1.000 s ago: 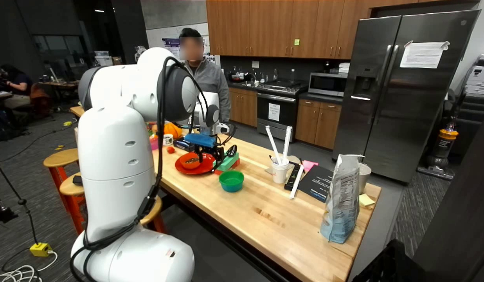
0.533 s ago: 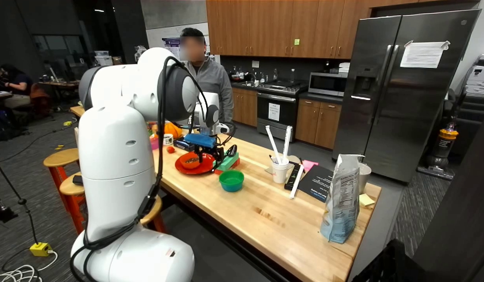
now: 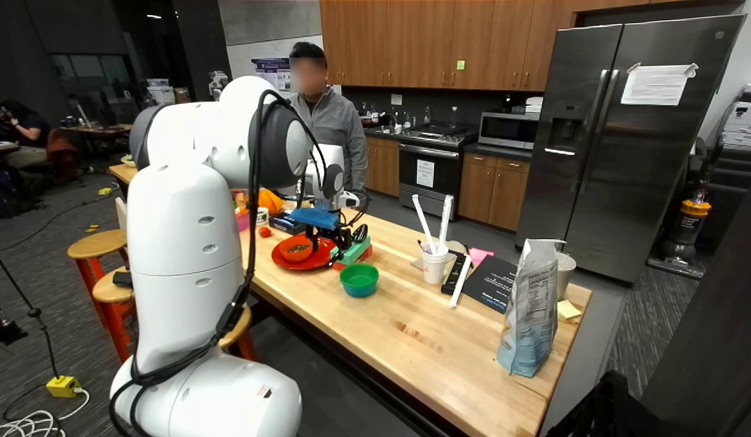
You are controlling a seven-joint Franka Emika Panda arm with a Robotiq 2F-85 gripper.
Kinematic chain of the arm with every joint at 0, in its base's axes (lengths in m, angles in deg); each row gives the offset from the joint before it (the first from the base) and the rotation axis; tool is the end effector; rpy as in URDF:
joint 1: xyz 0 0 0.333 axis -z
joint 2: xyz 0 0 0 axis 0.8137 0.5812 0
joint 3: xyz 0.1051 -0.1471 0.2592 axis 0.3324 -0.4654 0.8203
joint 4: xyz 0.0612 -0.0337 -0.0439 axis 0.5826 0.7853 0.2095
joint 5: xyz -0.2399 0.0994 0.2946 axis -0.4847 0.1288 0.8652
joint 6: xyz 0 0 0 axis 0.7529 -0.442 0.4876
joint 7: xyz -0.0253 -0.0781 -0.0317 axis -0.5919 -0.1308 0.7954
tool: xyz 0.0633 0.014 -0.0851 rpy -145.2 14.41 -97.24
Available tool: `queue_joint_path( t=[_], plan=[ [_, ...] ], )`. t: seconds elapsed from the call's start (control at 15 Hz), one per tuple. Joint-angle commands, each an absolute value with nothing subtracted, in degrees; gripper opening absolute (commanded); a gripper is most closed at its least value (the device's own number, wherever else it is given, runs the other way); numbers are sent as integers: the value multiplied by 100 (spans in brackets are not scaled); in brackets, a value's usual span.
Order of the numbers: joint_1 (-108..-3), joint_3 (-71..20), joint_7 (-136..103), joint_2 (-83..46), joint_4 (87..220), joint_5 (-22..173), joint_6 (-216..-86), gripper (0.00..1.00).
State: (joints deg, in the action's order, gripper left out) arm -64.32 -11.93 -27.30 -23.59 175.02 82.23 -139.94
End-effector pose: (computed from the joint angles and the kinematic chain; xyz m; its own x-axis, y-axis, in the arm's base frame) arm 0.5536 0.1947 0.3618 0.9974 0.0412 -0.0584 0.0372 -0.9970 -0.0680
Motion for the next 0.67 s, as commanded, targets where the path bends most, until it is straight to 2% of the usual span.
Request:
queue_joint_path(
  t=[0.0, 0.33, 0.6],
  plan=[
    [-6376, -1320, -2531, -2248, 17254, 8265, -14019, 100],
    [-6269, -1376, -2150, -2118, 16957, 8418, -13891, 100],
    [-6157, -1248, -1591, -1989, 16948, 9297, -14015, 100]
  ],
)
